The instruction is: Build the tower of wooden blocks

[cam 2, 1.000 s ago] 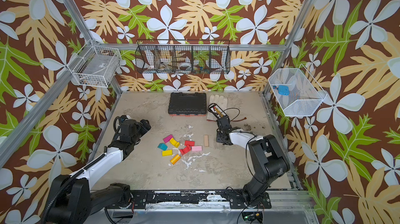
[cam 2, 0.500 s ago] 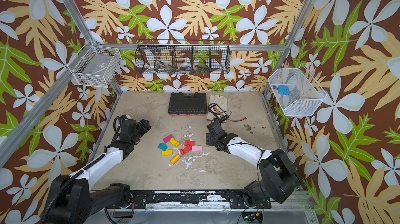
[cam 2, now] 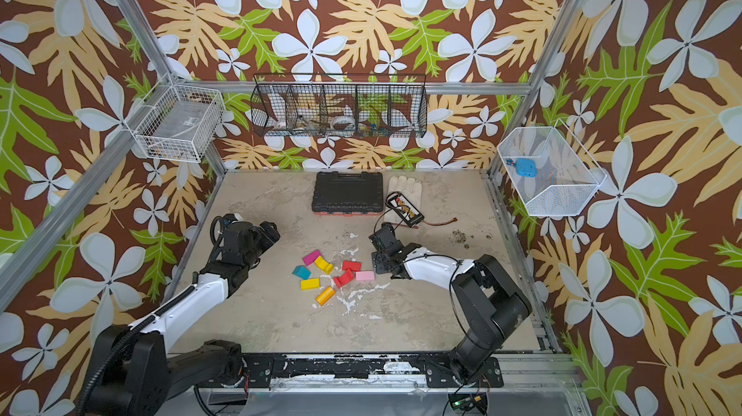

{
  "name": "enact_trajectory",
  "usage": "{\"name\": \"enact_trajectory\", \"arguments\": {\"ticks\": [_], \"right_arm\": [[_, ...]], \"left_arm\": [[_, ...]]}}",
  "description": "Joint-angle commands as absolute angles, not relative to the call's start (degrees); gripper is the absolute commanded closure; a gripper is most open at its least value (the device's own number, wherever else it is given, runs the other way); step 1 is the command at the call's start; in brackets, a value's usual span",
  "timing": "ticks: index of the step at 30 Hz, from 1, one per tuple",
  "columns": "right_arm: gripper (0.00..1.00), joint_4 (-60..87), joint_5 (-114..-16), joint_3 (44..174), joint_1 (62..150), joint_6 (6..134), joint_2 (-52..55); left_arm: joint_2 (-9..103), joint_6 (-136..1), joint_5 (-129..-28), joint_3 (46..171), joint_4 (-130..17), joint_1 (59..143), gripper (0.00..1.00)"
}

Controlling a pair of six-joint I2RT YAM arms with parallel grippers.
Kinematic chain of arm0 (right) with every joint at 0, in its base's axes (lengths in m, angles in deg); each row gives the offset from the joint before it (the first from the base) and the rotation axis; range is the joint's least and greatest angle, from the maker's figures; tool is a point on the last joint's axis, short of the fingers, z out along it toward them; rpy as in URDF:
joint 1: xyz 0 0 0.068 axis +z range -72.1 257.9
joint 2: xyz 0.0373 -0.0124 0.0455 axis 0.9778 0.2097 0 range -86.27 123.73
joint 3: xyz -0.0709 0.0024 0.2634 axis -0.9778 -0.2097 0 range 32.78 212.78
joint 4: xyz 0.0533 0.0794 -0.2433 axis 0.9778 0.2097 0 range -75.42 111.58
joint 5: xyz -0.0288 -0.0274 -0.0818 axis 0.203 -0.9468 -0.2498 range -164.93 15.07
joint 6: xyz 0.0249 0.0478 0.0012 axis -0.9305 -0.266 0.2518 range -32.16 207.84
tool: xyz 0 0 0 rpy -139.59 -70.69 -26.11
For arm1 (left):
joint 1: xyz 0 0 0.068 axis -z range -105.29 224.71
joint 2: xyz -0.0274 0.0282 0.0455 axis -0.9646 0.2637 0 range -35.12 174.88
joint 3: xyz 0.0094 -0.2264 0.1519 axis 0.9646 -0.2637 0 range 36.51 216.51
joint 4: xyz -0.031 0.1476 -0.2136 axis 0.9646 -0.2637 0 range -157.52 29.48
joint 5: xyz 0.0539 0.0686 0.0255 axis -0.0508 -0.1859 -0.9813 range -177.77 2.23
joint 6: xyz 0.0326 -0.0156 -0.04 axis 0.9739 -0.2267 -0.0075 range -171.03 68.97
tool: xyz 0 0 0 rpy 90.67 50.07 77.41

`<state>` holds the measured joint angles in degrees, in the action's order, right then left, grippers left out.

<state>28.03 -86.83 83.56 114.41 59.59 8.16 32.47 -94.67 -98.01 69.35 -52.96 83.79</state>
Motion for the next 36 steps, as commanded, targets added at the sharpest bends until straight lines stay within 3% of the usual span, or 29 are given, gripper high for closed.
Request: {"name": "enact_trajectory", "arguments": {"ticks": [1,6,12,15,28,36], "right_arm": [[0.31,28.9,-86.4,84.4,114.5,59.7,9.3],[0.45,30.5,-87.0,87.1,114.5,60.1,12.9],[0.72,31.9,-87.0,89.0,114.5,60.1,15.7],[0.8,32.6,-88.8,89.1,114.5,59.5,15.7],[0.87,32.7,-88.2,87.1,104.9,59.3,14.0],[0.87,33.7,-90.7,88.4,104.5,59.0,15.0]], "left_arm": [[32.5,-94.7,-98.5,69.8,-53.3,83.8,0.14],[32.8,-94.8,-98.3,69.9,-53.3,83.8,0.14],[32.8,-94.8,-98.3,69.9,-53.3,83.9,0.14],[32.9,-94.8,-98.2,70.0,-53.3,83.8,0.14],[33.2,-94.9,-97.9,70.0,-53.3,83.8,0.14],[33.1,-94.9,-97.5,70.1,-53.4,83.8,0.14]]}}
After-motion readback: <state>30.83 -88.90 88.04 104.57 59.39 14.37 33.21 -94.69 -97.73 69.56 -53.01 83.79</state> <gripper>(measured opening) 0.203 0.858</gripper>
